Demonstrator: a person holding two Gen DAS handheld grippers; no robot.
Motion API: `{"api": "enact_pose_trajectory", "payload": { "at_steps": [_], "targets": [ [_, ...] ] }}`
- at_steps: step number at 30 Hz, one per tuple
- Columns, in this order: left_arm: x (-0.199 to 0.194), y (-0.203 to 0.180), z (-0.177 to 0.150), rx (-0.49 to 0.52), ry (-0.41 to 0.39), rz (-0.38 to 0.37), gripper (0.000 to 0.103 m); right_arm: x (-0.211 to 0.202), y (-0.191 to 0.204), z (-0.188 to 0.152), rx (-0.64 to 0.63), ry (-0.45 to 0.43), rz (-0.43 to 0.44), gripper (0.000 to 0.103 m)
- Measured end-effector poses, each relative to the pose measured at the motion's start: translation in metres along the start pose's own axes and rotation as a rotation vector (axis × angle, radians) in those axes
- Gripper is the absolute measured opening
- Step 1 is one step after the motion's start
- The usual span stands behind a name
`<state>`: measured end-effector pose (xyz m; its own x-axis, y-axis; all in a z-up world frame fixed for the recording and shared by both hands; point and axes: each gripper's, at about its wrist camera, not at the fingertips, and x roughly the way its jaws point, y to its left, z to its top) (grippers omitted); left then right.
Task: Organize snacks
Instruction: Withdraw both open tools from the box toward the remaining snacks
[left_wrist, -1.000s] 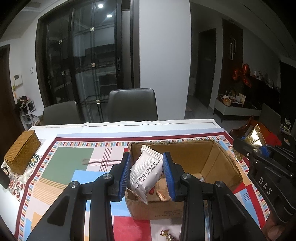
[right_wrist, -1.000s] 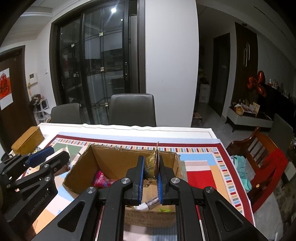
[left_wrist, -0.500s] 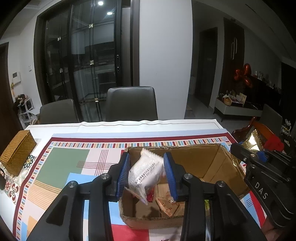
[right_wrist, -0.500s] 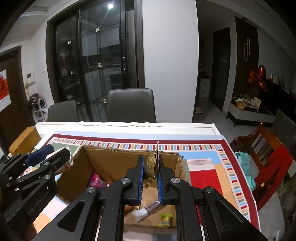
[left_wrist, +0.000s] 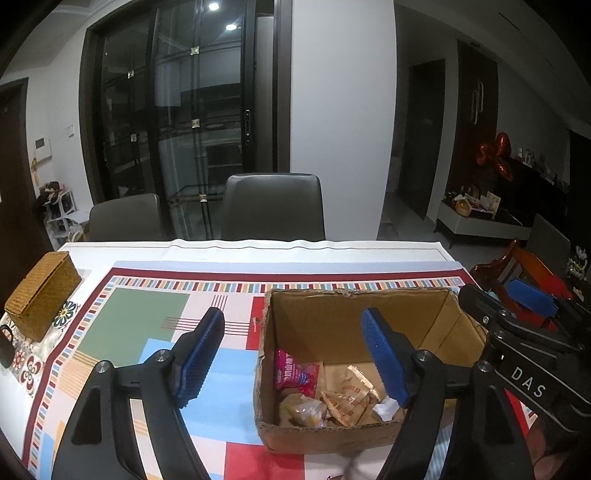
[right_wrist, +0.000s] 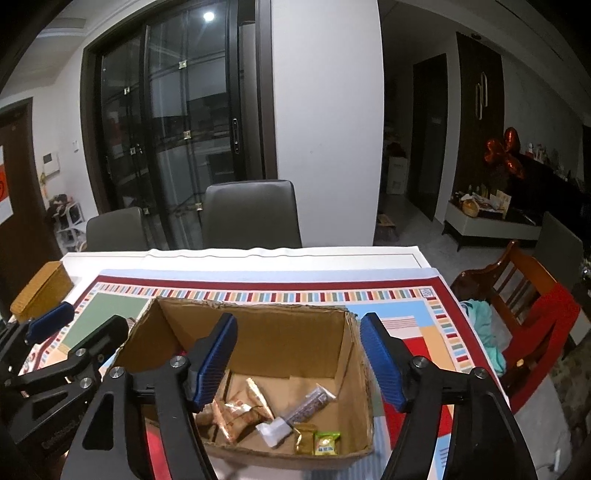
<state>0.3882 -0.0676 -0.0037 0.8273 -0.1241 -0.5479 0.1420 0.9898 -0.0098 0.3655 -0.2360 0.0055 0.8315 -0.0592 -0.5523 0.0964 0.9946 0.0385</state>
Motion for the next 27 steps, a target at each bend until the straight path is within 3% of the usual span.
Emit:
{"api": "enact_pose_trajectory", "payload": {
  "at_steps": [27],
  "targets": [
    [-0.058, 0.006, -0.025, -0.006, -0.027, 0.033, 0.078, -0.051, -0.005, -0.016, 0.0, -0.041, -0.002, 0.07]
  ]
}}
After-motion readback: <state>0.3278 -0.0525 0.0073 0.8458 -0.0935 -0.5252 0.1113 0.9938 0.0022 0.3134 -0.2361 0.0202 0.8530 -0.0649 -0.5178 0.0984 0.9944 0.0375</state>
